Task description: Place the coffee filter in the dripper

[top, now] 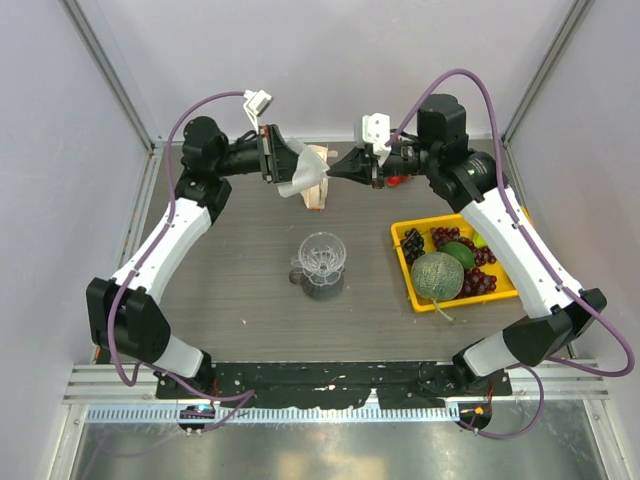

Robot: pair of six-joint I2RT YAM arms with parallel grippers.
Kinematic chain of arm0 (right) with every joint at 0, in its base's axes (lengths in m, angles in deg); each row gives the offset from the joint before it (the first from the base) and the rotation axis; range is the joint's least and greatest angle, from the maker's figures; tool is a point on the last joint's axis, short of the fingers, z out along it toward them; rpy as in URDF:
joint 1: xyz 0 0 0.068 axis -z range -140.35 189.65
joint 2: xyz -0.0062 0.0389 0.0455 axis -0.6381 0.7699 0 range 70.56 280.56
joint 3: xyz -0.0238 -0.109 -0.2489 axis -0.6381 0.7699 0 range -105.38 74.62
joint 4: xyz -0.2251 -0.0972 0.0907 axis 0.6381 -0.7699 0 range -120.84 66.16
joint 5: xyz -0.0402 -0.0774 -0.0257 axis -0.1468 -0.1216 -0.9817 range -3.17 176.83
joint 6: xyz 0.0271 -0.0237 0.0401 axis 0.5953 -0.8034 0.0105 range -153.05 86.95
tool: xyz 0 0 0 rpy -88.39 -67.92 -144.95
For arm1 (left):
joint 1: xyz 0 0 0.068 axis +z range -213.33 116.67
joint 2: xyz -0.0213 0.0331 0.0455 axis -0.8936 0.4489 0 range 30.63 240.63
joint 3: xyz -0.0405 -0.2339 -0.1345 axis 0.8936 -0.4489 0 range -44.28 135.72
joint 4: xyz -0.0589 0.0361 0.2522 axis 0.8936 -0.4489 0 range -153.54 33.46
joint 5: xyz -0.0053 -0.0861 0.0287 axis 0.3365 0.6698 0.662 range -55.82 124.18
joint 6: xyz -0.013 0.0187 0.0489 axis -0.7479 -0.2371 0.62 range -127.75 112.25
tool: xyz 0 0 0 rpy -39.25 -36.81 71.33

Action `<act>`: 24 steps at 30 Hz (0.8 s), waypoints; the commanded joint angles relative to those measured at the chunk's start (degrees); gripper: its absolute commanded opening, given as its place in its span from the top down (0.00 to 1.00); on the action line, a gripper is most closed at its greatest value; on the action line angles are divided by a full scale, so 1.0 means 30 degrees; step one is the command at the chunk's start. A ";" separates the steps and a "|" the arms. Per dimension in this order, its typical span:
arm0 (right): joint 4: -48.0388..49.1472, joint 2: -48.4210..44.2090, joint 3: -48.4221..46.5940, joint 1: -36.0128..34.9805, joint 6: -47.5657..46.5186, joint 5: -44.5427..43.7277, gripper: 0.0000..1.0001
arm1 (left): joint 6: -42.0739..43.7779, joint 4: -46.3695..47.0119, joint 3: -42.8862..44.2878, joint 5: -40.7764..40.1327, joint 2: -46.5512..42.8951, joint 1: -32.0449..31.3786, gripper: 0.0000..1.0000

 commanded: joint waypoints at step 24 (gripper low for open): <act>-0.2084 -0.1151 -0.0025 -0.0171 -0.2936 0.0606 0.95 | 0.1762 0.0226 -0.0174 0.1702 -0.1193 0.0111 1.00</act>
